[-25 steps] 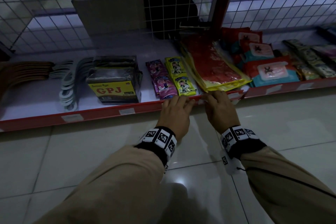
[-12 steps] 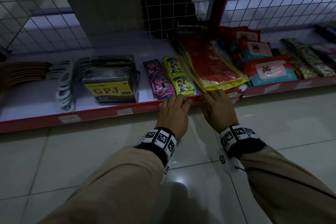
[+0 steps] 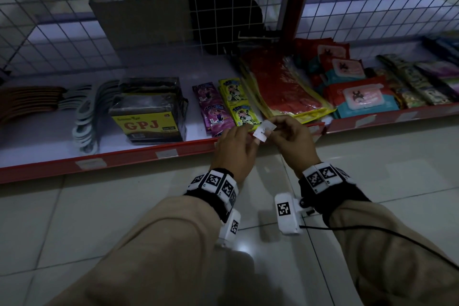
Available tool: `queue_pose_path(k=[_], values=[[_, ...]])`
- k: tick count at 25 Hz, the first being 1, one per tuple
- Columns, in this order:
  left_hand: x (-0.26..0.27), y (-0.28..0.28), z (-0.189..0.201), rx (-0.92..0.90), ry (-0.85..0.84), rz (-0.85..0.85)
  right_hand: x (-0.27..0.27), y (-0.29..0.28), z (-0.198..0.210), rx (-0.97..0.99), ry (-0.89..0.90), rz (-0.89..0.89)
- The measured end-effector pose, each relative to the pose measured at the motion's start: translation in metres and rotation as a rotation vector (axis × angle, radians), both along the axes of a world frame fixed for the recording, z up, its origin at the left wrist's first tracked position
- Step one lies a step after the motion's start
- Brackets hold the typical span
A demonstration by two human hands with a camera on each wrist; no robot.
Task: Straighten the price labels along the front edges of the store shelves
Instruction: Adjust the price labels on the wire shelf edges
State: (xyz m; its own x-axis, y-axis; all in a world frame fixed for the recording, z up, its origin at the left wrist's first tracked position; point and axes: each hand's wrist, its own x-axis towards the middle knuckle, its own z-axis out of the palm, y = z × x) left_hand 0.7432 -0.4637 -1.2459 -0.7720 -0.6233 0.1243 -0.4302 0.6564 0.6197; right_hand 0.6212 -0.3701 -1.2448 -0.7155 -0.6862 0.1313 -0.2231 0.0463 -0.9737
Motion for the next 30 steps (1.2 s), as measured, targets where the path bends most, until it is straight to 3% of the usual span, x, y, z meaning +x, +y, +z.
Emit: queue_pose_path(k=[6,9,11,14,16,22,30], values=[[0.004,-0.003,-0.003,0.073,0.159,-0.037,0.004,0.001,-0.002,-0.02,0.002,0.066],[0.001,-0.004,-0.003,-0.009,0.101,-0.02,0.004,0.002,-0.005,0.036,0.058,0.079],[-0.001,-0.003,-0.002,-0.056,0.048,-0.006,0.003,0.004,-0.002,0.095,0.205,0.11],[0.0,-0.001,-0.001,-0.13,-0.017,-0.027,-0.004,0.007,0.008,0.222,0.677,0.172],[0.002,0.0,0.0,-0.167,-0.039,-0.044,-0.011,0.007,0.013,0.312,0.816,0.18],[0.004,0.001,0.002,-0.052,0.023,0.011,-0.013,0.002,0.0,0.249,0.518,-0.003],[0.001,0.002,-0.003,-0.279,-0.189,0.005,-0.007,-0.001,-0.012,0.217,0.632,0.019]])
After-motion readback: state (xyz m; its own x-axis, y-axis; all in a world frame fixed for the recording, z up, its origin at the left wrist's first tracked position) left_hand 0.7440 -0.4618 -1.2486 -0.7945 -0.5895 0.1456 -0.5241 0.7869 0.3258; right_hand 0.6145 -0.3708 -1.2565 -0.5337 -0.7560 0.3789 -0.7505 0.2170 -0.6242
